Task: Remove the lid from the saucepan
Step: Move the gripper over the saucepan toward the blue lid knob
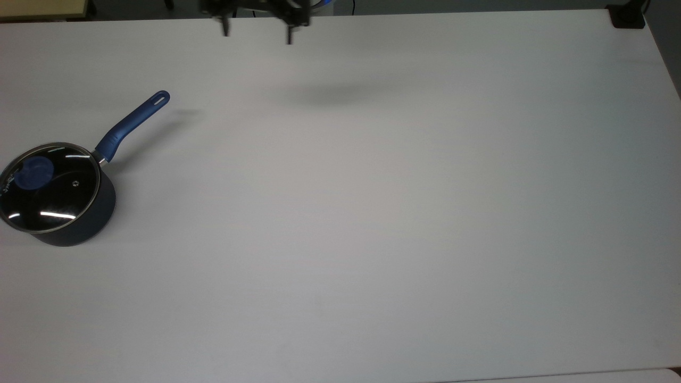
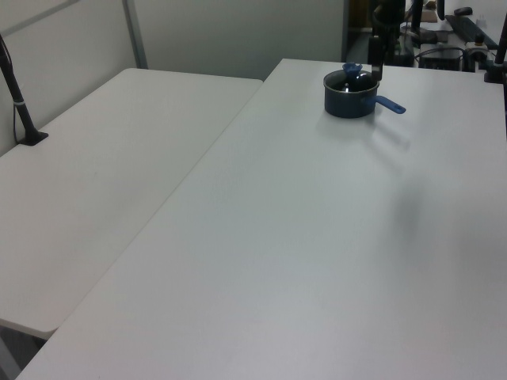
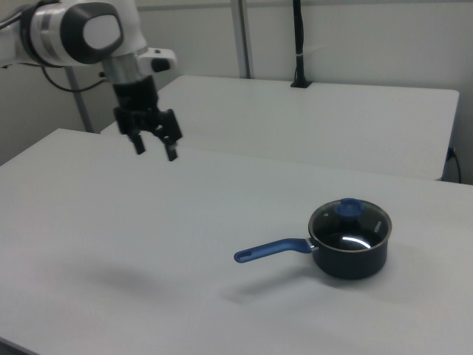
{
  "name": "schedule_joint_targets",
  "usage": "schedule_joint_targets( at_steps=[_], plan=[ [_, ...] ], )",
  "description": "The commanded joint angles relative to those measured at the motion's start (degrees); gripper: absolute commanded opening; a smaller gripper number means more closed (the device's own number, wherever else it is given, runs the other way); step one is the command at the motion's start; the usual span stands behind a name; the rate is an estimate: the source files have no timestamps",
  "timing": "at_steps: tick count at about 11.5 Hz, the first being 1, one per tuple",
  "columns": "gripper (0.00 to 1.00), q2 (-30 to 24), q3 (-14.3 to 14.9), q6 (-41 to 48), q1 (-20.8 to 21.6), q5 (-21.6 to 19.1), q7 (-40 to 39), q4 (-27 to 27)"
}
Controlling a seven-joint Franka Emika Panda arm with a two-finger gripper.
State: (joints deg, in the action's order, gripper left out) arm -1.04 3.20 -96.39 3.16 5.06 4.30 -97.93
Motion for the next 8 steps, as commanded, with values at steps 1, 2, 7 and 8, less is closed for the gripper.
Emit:
schedule_joint_targets(
  at_steps=[1, 2, 7, 8],
  plan=[
    [1.00, 0.2, 0.5, -6.8, -9.7, -0.2, -3.2, 0.5],
    [1.00, 1.3, 0.5, -9.7, -13.3, -0.2, -5.8, 0.7],
    [1.00, 16.2, 0.5, -26.7, -27.1, -0.8, -18.7, 7.2],
    [1.00, 19.1, 0.4, -30.8, -28.5, -1.1, -20.5, 8.4]
  ],
)
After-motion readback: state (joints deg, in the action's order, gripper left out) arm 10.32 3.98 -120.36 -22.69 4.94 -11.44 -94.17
